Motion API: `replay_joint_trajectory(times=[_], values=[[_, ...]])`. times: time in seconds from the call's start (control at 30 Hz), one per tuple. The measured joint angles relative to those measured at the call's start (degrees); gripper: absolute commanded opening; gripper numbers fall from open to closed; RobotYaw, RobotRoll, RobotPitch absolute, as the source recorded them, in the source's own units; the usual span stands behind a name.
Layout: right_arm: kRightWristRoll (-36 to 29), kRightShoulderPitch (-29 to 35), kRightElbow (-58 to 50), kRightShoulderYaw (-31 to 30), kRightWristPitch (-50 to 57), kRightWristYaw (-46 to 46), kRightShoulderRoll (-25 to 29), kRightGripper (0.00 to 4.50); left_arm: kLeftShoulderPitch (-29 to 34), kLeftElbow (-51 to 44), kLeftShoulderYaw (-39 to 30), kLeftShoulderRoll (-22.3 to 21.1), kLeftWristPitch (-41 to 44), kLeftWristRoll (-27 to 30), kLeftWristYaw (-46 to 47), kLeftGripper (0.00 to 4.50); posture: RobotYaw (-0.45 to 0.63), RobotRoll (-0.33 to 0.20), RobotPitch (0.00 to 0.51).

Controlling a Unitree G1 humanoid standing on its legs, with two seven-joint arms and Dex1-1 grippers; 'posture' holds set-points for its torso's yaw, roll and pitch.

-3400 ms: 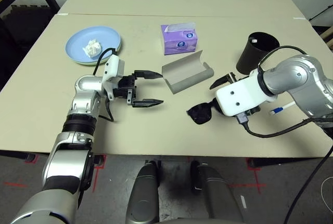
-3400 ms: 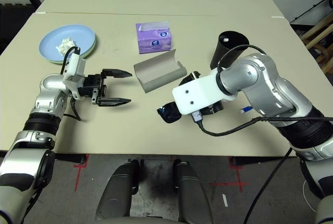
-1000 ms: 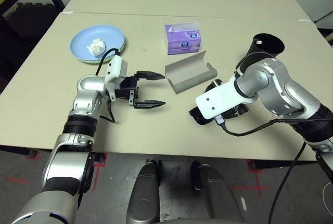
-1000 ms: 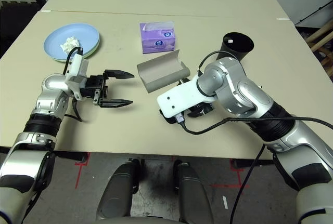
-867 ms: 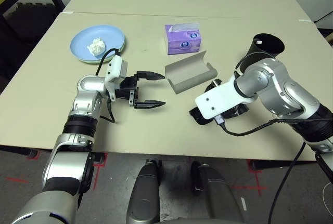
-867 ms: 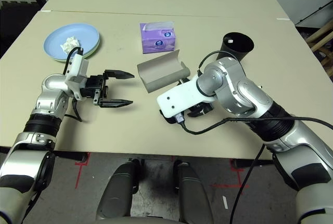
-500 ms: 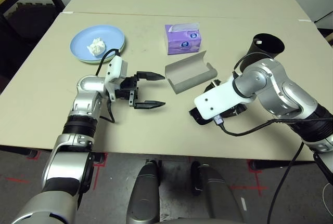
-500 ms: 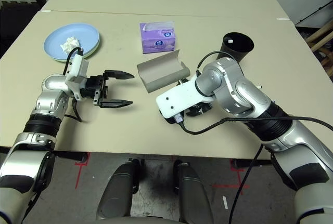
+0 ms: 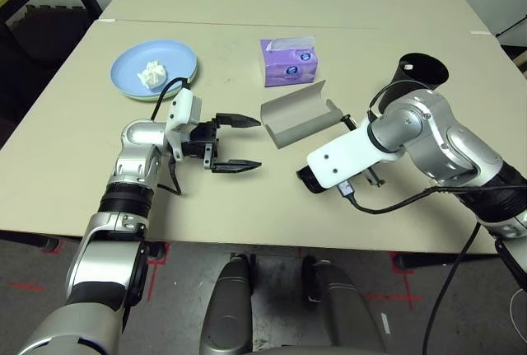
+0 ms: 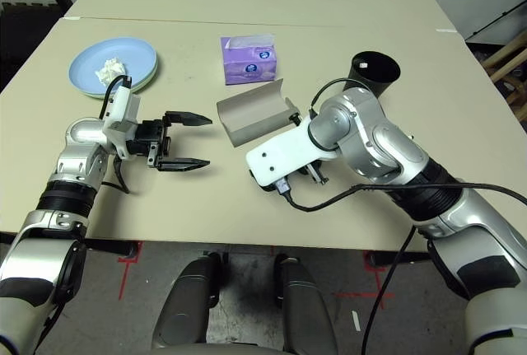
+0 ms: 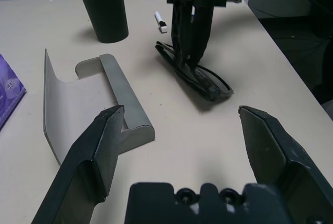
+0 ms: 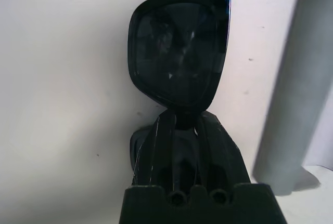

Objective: Organize and tidy the items on the table.

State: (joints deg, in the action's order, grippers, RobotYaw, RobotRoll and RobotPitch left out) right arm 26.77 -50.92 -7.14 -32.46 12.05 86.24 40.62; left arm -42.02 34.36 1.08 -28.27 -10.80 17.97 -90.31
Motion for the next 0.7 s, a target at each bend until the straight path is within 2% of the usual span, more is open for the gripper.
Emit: replay_joint_trajectory(times=[0.33, 0.53, 0.7], values=[[-3.68, -2.77, 0.08, 3.92, 0.18, 2.06, 3.05, 0.52, -0.05, 0.26, 0.02, -0.09, -0.01, -0.02, -0.11, 4.50, 0.15, 0.000, 0.195], [-3.84, -7.31, 4.29, 4.15, -2.34, -0.48, 1.29, 0.52, -0.40, 0.52, 0.05, -0.08, -0.15, -0.05, -0.39, 4.50, 0.15, 0.000, 0.194], [-2.97, -7.76, 9.65, 4.11, -5.74, -4.86, -0.63, 0.52, -0.42, 0.55, 0.04, -0.08, -0.30, -0.07, -0.29, 4.50, 0.16, 0.000, 0.195]])
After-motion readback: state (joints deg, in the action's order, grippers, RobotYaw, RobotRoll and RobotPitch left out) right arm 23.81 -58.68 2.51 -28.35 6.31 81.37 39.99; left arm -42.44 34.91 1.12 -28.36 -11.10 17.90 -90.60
